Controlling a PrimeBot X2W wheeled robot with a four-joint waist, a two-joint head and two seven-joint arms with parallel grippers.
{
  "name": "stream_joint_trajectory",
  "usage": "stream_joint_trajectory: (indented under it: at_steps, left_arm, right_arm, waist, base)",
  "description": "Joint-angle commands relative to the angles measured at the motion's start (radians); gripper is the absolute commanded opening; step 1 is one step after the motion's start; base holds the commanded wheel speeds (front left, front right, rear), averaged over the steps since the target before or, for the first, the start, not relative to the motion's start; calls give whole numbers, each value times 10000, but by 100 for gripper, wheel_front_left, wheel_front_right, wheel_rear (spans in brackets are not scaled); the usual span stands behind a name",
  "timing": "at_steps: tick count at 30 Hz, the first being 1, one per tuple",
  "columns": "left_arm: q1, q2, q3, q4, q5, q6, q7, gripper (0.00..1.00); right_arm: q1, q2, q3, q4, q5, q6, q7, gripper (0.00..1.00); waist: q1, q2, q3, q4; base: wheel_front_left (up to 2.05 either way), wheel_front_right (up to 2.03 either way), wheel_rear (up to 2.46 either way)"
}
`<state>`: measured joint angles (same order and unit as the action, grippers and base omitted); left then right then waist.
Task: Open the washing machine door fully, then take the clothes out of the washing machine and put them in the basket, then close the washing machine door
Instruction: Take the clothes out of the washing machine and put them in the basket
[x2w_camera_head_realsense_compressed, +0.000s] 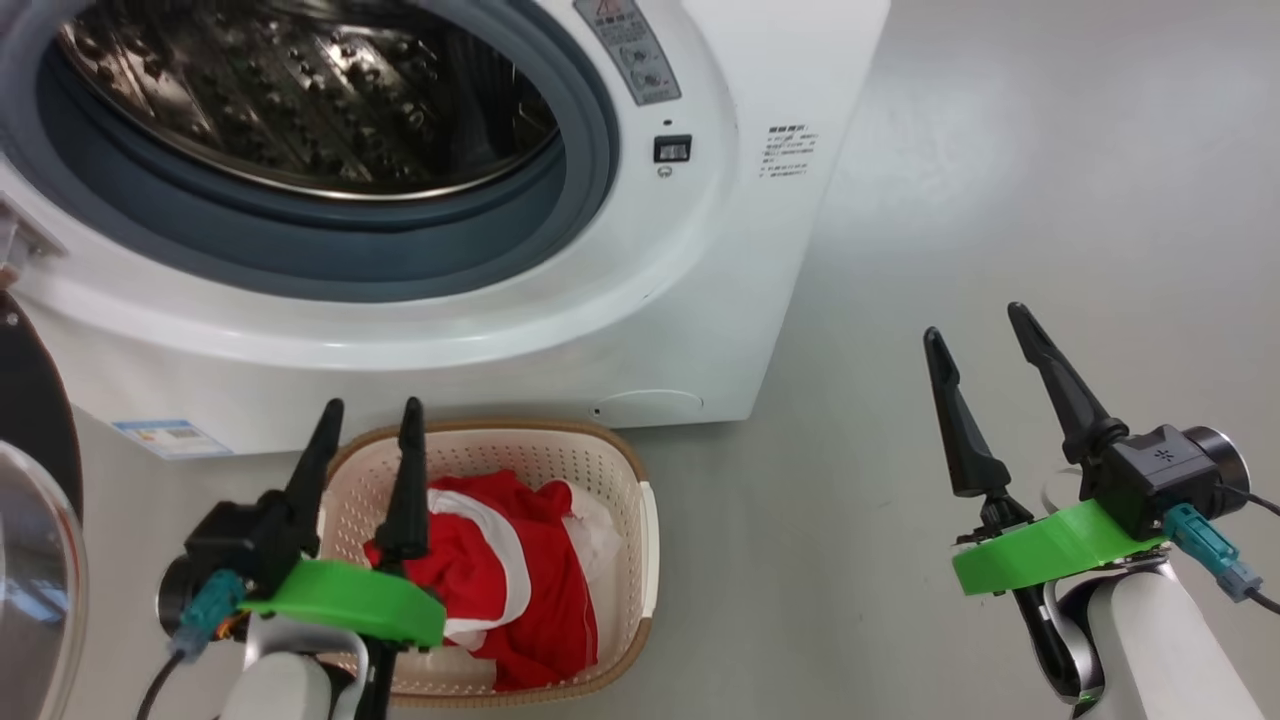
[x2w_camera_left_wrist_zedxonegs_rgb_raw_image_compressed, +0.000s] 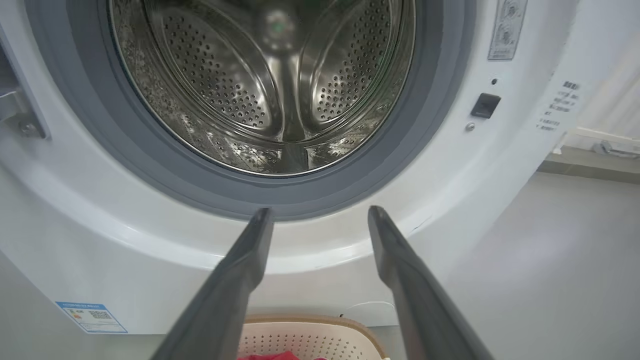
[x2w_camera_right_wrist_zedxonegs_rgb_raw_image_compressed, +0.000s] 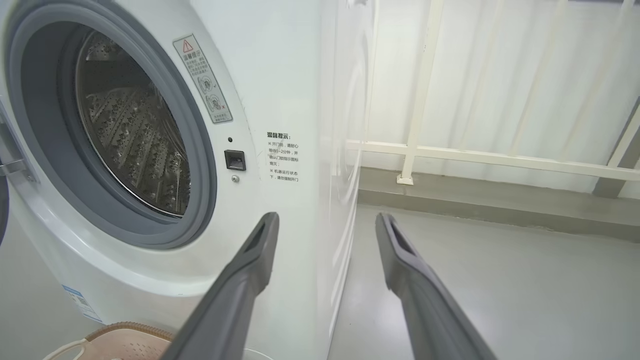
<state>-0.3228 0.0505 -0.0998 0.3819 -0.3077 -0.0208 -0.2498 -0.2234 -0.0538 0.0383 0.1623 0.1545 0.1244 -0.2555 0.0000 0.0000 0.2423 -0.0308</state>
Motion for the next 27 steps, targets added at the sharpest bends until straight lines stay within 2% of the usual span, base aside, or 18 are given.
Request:
stream_joint_trajectory:
  at_steps: [1, 8, 17, 27]
  left_arm:
    - [226, 203, 327, -499, 95, -124, -119, 100]
    - [1437, 107, 918, -2079, 158, -481, -120, 100]
    - [2562, 23, 1340, -3187, 568, -468, -120, 100]
    - [3312, 2, 1773, -3571, 830, -424, -120, 100]
  right_arm:
    - [171, 35, 129, -254, 35, 63, -63, 100]
    - [474, 35, -89, -244, 40, 63, -63, 100]
    - [1018, 35, -276, -375, 38, 63, -63, 100]
    - [1569, 35, -271, -626, 134, 63, -63, 100]
  waist:
    - [0, 0, -313, -19]
    - [0, 0, -948, -40]
    - [0, 0, -1567, 37]
    - [0, 0, -2024, 62]
  base:
    - [0, 0, 0]
    - [0, 0, 0]
    - [0, 0, 0]
    - [0, 0, 0]
